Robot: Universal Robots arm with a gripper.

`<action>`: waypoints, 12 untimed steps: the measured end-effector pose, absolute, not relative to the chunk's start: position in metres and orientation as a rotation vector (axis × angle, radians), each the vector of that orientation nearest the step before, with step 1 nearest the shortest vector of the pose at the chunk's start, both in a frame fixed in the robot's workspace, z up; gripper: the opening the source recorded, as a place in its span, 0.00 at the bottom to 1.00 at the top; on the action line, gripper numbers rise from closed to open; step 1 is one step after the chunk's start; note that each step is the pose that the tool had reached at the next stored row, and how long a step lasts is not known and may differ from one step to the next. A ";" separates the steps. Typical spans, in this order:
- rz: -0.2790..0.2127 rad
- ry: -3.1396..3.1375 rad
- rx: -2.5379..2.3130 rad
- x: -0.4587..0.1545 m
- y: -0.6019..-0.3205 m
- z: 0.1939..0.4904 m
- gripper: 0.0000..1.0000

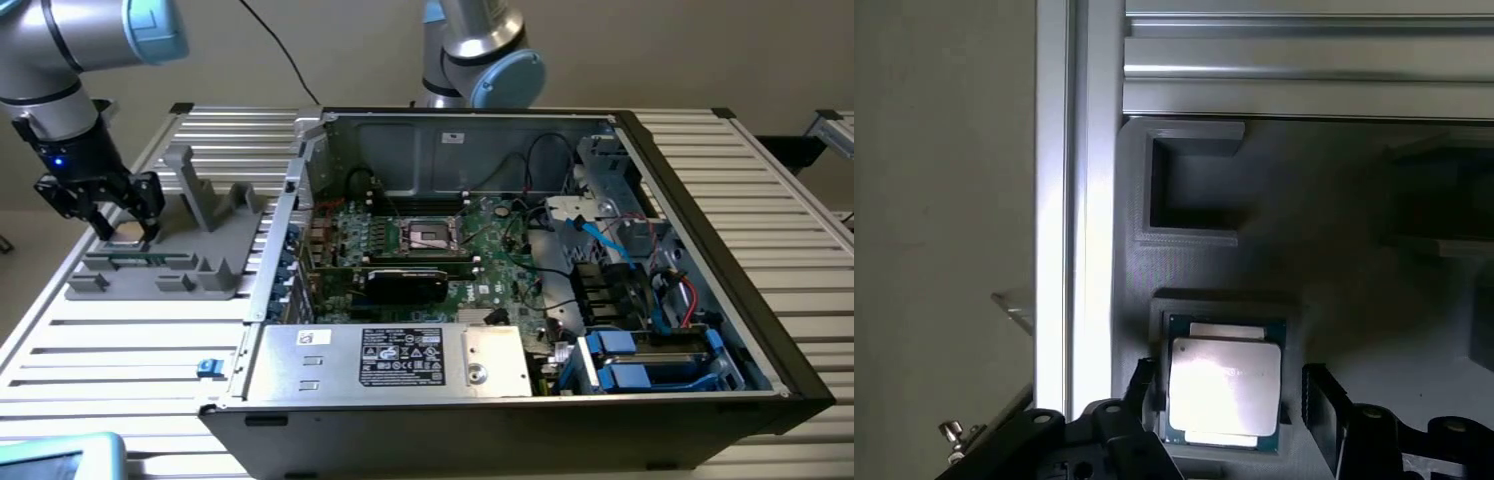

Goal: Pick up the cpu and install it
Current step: 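Pick up the cpu and move it towards the insertion slot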

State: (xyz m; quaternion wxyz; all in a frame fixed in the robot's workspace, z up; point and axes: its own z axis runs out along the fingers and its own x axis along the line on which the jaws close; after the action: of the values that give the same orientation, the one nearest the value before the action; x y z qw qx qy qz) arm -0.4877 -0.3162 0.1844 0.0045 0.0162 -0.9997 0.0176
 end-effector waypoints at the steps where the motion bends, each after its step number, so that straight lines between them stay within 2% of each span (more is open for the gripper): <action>1: 0.055 -3.132 0.051 -0.488 -0.316 0.184 0.69; 12: 0.055 -3.130 0.051 -0.488 -0.316 0.183 0.69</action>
State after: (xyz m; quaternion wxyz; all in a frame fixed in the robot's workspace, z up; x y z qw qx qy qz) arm -0.4881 -0.3161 0.1831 0.0055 0.0163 -0.9997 0.0174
